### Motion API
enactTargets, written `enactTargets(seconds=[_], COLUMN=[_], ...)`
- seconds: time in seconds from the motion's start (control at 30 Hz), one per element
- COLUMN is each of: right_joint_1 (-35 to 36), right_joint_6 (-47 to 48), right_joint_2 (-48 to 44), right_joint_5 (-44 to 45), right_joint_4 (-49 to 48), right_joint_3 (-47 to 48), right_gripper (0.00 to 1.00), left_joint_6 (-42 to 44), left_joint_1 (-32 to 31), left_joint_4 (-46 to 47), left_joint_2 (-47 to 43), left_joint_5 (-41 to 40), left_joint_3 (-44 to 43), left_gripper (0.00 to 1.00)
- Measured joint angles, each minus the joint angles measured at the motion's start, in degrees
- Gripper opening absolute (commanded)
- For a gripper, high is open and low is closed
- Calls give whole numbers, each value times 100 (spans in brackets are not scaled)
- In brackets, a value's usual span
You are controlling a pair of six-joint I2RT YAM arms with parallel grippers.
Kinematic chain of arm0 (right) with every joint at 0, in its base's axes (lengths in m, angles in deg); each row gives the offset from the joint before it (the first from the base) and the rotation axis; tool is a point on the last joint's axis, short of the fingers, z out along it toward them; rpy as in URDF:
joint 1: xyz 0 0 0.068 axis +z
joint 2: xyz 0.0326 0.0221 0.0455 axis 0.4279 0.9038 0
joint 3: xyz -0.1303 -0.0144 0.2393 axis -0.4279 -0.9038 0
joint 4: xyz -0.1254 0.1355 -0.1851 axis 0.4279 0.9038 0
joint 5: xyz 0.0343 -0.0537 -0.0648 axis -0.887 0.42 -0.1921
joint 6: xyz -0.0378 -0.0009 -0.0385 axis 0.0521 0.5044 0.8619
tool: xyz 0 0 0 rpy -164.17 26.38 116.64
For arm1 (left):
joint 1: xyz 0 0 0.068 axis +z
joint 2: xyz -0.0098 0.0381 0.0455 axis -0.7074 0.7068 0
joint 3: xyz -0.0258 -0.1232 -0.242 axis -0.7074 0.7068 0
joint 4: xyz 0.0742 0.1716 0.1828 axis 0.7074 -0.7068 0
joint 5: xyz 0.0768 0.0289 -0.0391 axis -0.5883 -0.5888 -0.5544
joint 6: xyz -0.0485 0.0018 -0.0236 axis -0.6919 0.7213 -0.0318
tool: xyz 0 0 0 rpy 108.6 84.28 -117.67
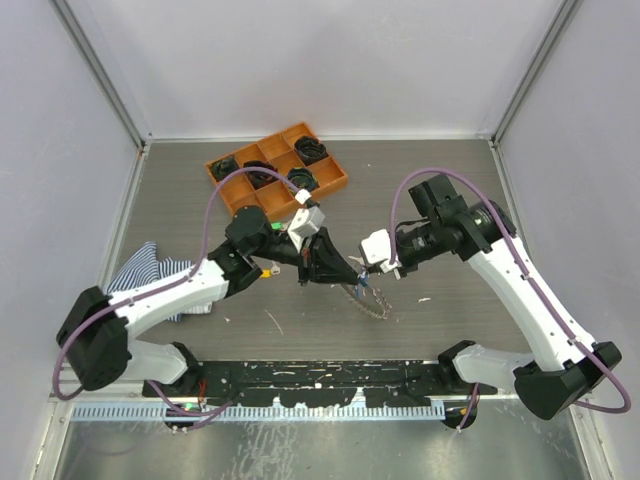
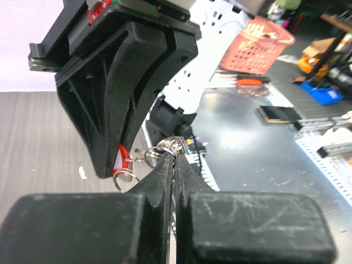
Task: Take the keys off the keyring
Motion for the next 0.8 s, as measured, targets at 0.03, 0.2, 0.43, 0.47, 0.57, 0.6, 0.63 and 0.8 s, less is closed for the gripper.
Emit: enactTargets(seconds=[0.03,0.2,0.43,0.47,0.57,0.6,0.63,0.8], right_joint_1=[0,2,4,4,4,4,4,4], right_joint_6=[-52,-234,-315,-315,-317,-319,-319,-356], right_joint_2=[-24,-109,-107,-107,-107,-107,-107,-107], right_joint_5=[7,-24,-35,-35,-39,-42,-42,-39], right_joint_4=[0,0,4,4,7,7,7,37], right_joint_3=[0,59,92,92,92,92,92,105], right_gripper=[4,4,4,4,4,4,4,3], left_joint_6=[308,1652,2485,2514,2605,2614,2618,2647], left_joint_1=[-2,-33,-96,-103,-133,-142,-149,-166], left_joint_4=[-339,-1537,-1939,-1941,-1943,-1943,-1943,-1969], left_joint_2=[-140,-710,-813,-813,-813,-813,-813,-813], left_joint_5=[-52,-334,-391,-393,-393,-396,-396,-417], left_joint_3=[2,2,2,2,2,2,2,2], left_gripper=[0,0,0,0,0,0,0,0])
